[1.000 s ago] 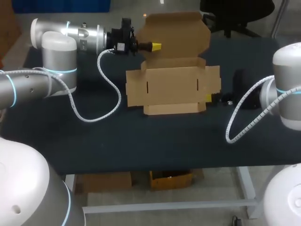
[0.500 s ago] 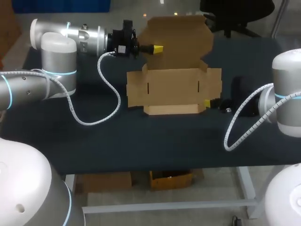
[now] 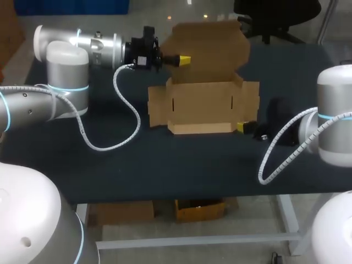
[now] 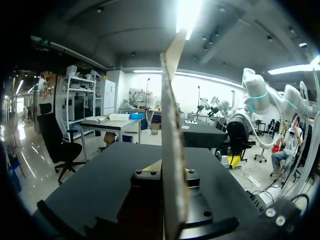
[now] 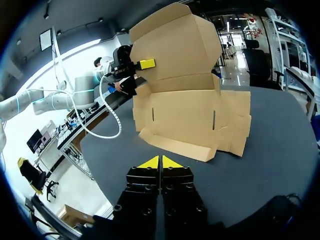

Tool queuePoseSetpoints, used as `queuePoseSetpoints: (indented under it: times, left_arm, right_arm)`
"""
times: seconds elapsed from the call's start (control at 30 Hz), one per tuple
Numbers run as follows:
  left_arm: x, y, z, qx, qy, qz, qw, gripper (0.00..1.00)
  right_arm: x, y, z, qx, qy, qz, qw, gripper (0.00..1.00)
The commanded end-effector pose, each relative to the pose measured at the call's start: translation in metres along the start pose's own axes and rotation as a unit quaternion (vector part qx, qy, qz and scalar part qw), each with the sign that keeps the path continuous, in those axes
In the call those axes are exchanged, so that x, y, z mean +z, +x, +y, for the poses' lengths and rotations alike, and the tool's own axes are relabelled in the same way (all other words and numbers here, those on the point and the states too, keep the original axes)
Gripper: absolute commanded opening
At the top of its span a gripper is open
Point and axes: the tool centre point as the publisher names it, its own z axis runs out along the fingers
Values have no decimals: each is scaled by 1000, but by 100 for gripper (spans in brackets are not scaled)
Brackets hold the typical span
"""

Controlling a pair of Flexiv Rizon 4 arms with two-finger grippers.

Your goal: Assemble the packaging by folding the flat box into shape, placing the metal phone stand inside, and closing the box properly

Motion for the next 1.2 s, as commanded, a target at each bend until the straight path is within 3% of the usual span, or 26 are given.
queuePoseSetpoints:
  times: [0.03, 0.5, 0.77, 1.2]
  left_arm:
    - [-1, 5, 0, 0, -1, -4, 1000, 0]
    - [-1, 5, 1, -1, -1, -4, 1000, 0]
    - [-1, 5, 1, -1, -1, -4, 1000, 0]
    - [-1, 5, 1, -1, -1, -4, 1000, 0]
  right_arm:
    - [3, 4, -4, -1, -16, -6, 1000, 0]
    - [3, 4, -4, -1, -16, -6, 1000, 0]
    - [43, 3, -10, -15, -34, -8, 999, 0]
    - [82, 10, -18, -31, -30, -16, 999, 0]
